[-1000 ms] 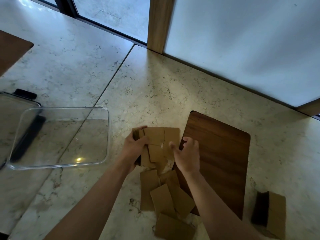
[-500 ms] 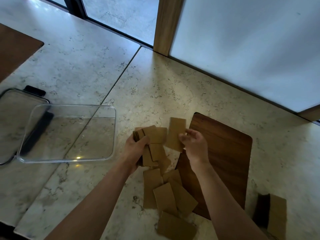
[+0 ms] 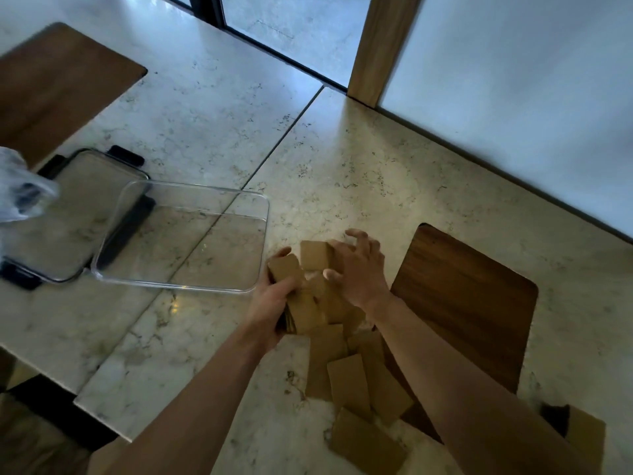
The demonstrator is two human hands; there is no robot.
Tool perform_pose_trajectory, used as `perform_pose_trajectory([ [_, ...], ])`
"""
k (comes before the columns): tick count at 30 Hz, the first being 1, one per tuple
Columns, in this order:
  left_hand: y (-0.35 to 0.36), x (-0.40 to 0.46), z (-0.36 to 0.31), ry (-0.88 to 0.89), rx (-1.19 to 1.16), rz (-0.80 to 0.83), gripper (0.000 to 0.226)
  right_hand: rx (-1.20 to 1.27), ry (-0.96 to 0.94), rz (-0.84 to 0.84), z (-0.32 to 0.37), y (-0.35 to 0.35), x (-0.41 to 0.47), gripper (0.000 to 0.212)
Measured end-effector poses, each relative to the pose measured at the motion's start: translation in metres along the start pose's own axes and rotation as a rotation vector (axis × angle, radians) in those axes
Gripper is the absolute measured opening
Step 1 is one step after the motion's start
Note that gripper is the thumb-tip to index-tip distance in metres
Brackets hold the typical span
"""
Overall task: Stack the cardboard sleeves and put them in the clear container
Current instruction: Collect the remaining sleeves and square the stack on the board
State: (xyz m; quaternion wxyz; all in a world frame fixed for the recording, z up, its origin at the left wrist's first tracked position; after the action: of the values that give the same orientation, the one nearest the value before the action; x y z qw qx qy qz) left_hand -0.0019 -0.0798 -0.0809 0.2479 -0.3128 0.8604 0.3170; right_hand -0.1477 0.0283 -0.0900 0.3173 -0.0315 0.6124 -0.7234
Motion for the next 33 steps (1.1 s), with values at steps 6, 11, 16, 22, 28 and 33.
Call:
perform_pose_trajectory([
  [6,0.0,-0.019,0.004,0.011,-0.056,-0.009,0.037,0.416,0.17,-0.021,-0.019,-0.02,-0.007,0.042],
  [11,0.002,-0.033,0.012,0.014,0.023,-0.036,0.051,0.982,0.396,-0.032,-0.042,-0.026,-0.052,0.026],
  [16,0.006,-0.048,0.029,-0.043,0.197,0.005,0.043,1.071,0.343,0.141,0.001,0.005,-0.116,0.016],
  [22,-0.021,-0.064,0.042,-0.127,0.205,-0.099,0.03,0.179,0.296,-0.181,-0.018,0.016,-0.099,0.041],
  [28,-0.037,-0.073,0.039,0.002,0.094,-0.105,0.029,0.297,0.223,-0.102,-0.016,0.016,-0.09,0.042],
  [33,-0.041,-0.074,0.035,0.008,0.115,-0.087,0.049,0.783,0.203,-0.05,-0.024,-0.008,-0.101,0.016],
])
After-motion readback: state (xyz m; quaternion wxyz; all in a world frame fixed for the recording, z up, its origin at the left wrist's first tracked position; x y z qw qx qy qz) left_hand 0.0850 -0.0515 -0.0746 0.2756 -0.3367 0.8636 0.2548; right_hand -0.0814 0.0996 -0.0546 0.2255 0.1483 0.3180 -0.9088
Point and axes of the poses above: each hand's wrist, its own x-axis towards the middle knuckle, its own y-axis out of the palm, z = x × y, the point moved 4 cm from there along x, towards the middle knuckle, and after that the axes turned 6 degrees about y, right-handed, at the moved point
